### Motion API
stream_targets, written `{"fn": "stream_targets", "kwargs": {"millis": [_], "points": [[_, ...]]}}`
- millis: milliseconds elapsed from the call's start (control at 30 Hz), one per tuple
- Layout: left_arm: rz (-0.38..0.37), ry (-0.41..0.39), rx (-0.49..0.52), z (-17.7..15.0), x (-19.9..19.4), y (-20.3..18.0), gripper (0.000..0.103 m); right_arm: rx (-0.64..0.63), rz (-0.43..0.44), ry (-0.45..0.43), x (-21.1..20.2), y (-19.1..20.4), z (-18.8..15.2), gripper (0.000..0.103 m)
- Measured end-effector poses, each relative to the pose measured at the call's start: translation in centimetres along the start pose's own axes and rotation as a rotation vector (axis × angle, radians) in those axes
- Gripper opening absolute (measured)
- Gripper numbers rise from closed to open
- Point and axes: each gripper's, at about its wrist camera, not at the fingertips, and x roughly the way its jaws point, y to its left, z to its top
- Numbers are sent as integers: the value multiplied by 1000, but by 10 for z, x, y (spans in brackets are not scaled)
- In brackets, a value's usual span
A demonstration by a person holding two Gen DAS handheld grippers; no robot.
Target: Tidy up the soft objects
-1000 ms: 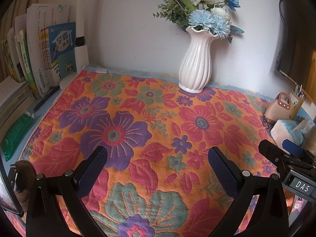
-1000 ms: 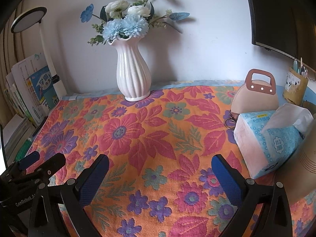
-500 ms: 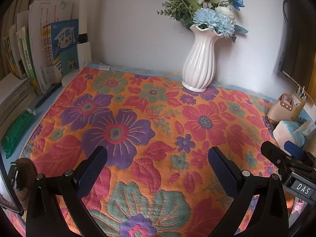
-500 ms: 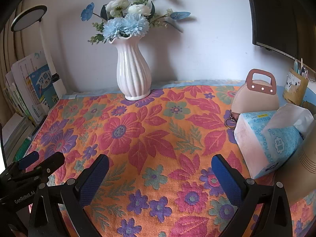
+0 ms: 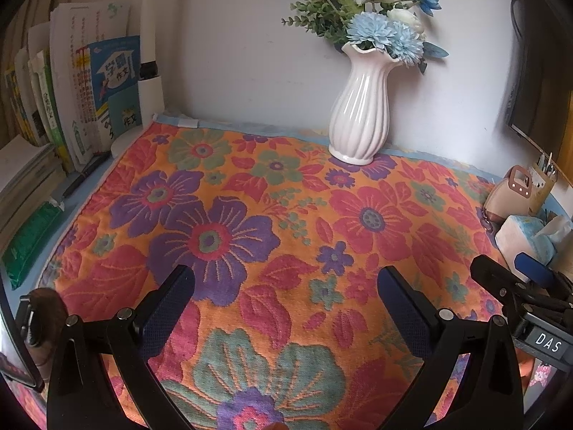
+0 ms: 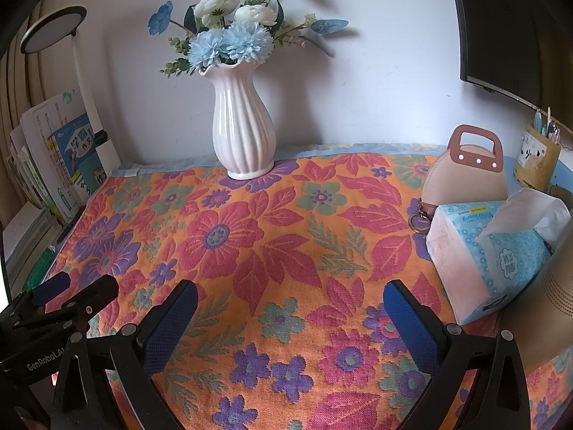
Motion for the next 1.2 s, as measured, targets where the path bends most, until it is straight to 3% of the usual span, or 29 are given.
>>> {"fn": "stream_targets", "kwargs": {"millis": [1200], "points": [[-17,25,4,-1,6,2,102,-4,-6,3,1,2,0,103]]}}
